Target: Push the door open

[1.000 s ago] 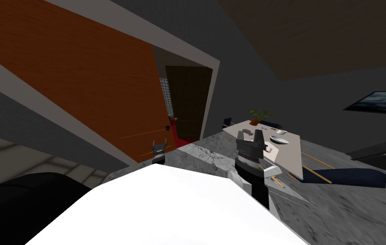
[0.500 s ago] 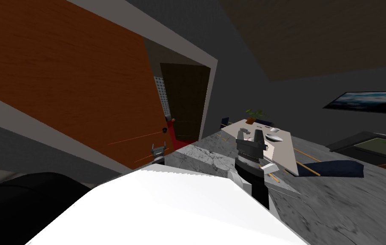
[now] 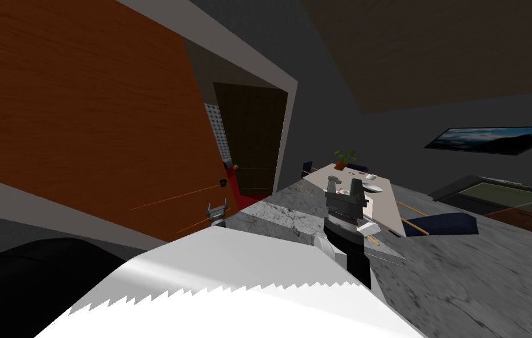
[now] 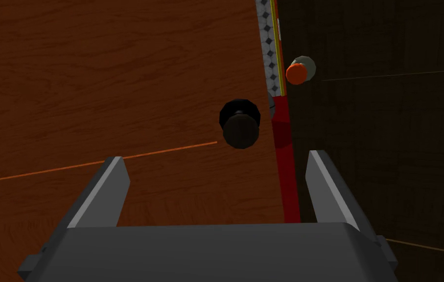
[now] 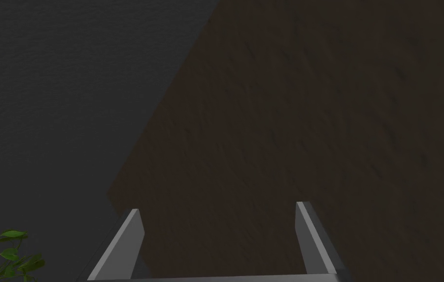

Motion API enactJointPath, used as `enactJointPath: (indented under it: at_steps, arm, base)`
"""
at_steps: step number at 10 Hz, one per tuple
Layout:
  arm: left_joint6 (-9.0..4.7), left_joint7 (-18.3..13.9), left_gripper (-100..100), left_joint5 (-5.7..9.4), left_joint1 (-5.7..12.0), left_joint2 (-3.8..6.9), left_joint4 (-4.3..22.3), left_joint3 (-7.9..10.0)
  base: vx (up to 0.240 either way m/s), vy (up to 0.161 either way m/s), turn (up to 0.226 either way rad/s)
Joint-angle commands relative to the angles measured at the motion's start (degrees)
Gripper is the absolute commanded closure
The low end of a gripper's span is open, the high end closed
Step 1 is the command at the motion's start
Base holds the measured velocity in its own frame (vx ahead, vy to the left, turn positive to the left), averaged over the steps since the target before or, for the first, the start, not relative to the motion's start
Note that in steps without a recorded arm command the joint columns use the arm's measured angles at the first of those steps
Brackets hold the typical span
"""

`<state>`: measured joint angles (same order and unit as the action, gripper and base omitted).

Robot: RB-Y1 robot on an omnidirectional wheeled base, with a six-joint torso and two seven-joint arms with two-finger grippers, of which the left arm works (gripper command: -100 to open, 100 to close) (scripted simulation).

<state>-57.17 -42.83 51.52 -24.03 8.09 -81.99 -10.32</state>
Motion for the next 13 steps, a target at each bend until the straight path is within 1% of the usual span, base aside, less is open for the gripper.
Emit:
enactJointPath:
  at_steps: [1,2,3,4,7,10,12,13]
  arm:
    - [-0.83,-1.77,-100,2.18,0.15,0.07,2.19,-0.3]
    - [-1.19,-2.47,-100,2.98,0.23,0.13,3.16,-0.42]
    - [-1.85,-3.76,-100,4.44,0.39,0.23,4.93,-0.64]
    - [-1.85,-3.76,-100,4.44,0.39,0.23,4.93,-0.64]
    - [-2.79,-5.58,-100,6.5,0.61,0.36,7.42,-0.95]
    - [-4.35,-8.62,-100,9.95,0.98,0.55,11.59,-1.46]
    - [-5.25,-10.37,-100,11.94,1.2,0.64,14.0,-1.76]
    - [-5.58,-11.02,-100,12.68,1.28,0.67,14.89,-1.87]
  base:
    - [0.122,0.073,-0.152]
    - [0.132,0.095,-0.158]
    - [0.11,0.099,-0.16]
    - [0.076,0.071,-0.04]
    - [0.059,0.044,-0.067]
    - [0.12,0.102,-0.14]
    - [0.143,0.109,-0.121]
    - [0.089,0.105,-0.107]
